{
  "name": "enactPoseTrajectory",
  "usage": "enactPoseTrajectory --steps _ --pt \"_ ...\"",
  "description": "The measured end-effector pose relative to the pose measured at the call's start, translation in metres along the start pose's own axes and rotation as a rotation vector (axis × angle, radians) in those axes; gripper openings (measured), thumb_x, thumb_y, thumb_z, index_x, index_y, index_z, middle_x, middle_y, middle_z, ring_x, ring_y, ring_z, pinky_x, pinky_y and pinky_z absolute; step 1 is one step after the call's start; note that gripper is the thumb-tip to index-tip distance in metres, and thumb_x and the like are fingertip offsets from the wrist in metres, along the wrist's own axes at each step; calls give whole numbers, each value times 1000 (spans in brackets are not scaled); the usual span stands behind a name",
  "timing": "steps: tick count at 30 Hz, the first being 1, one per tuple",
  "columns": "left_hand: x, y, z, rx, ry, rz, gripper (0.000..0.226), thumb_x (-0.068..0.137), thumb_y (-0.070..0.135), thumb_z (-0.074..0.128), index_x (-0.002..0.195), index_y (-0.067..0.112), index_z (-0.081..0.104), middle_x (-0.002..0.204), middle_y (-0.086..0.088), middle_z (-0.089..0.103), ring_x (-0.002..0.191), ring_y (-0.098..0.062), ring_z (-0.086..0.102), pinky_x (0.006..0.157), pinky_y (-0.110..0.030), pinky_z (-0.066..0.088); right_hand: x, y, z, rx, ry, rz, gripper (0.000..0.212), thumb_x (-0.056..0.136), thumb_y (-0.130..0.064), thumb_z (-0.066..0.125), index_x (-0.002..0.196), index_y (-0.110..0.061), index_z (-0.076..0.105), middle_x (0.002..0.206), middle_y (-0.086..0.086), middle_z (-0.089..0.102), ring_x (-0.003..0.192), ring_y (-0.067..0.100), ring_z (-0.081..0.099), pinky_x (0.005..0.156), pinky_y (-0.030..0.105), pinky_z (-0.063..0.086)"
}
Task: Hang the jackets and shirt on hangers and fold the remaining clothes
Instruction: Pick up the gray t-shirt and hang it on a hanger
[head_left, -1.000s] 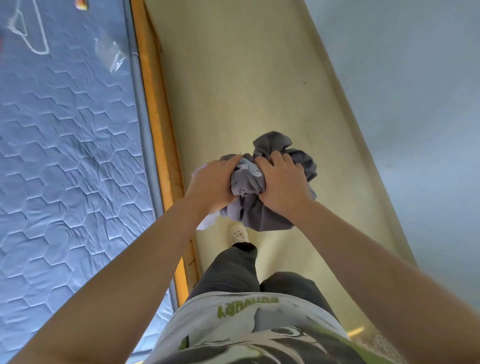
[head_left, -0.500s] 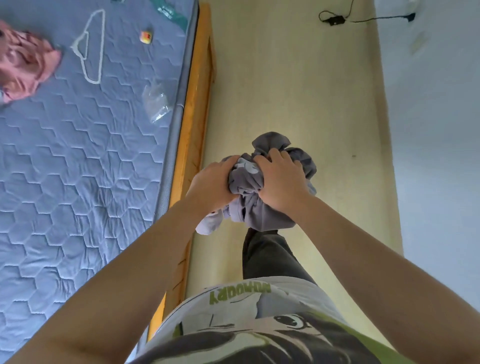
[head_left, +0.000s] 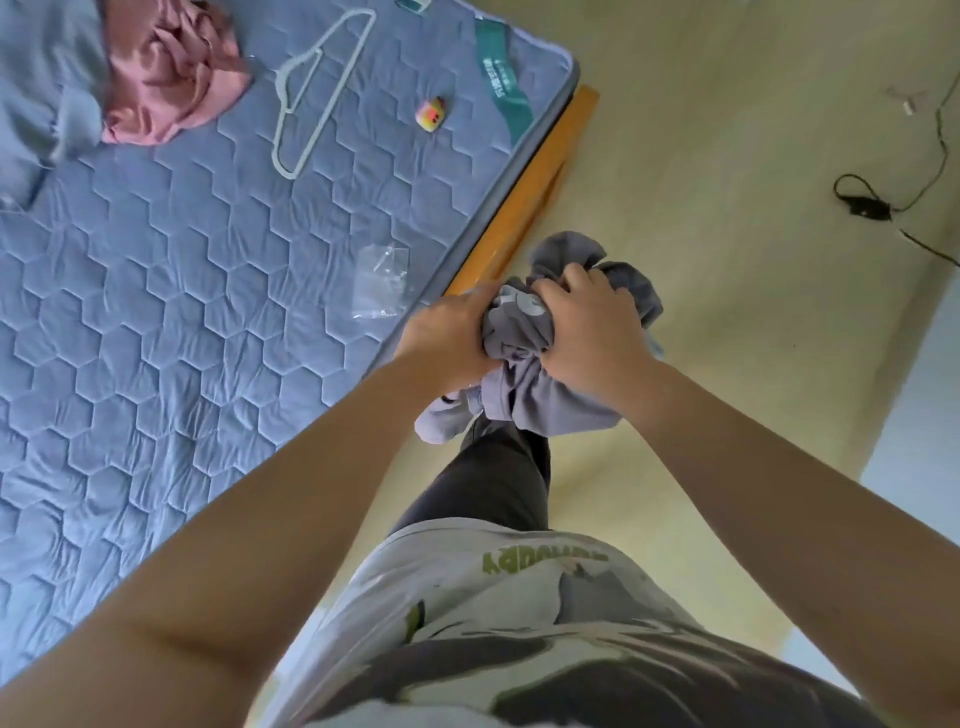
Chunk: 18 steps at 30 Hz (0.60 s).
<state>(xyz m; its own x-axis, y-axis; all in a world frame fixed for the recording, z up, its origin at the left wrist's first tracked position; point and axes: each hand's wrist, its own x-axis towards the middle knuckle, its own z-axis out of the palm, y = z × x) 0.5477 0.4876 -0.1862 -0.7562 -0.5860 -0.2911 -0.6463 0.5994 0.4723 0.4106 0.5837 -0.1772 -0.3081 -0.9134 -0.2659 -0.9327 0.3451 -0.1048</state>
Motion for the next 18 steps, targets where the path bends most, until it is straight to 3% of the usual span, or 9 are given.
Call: enactPoseTrajectory --steps 2,8,13,18 --pt "39 -20 -10 -49 38 -111 62 81 36 63 138 33 41 97 1 58 95 -29 59 68 -29 38 62 4 -12 -39 -11 -101 32 76 -22 68 103 -14 53 104 13 50 93 36 51 69 44 40" --pt "131 -76 -62 -171 140 -415 66 75 26 66 136 30 41 99 3 59 96 -26 59 66 -27 35 231 -15 -47 -109 -98 -373 47 76 -22 66 121 -15 52 117 12 47 107 36 46 80 47 40" --pt "169 -100 -95 -239 245 -630 63 78 31 65 137 29 42 105 -3 64 97 -29 59 66 -29 33 324 -37 -72 -160 -160 -614 53 73 -18 65 124 -17 51 118 12 46 110 35 45 80 44 39" --pt "213 -106 -127 -344 335 -837 65 77 30 68 137 30 43 107 -6 67 97 -34 60 66 -32 44 400 -40 -99 -193 -182 -863 57 75 -22 66 128 -17 47 120 12 46 111 35 45 80 43 40"
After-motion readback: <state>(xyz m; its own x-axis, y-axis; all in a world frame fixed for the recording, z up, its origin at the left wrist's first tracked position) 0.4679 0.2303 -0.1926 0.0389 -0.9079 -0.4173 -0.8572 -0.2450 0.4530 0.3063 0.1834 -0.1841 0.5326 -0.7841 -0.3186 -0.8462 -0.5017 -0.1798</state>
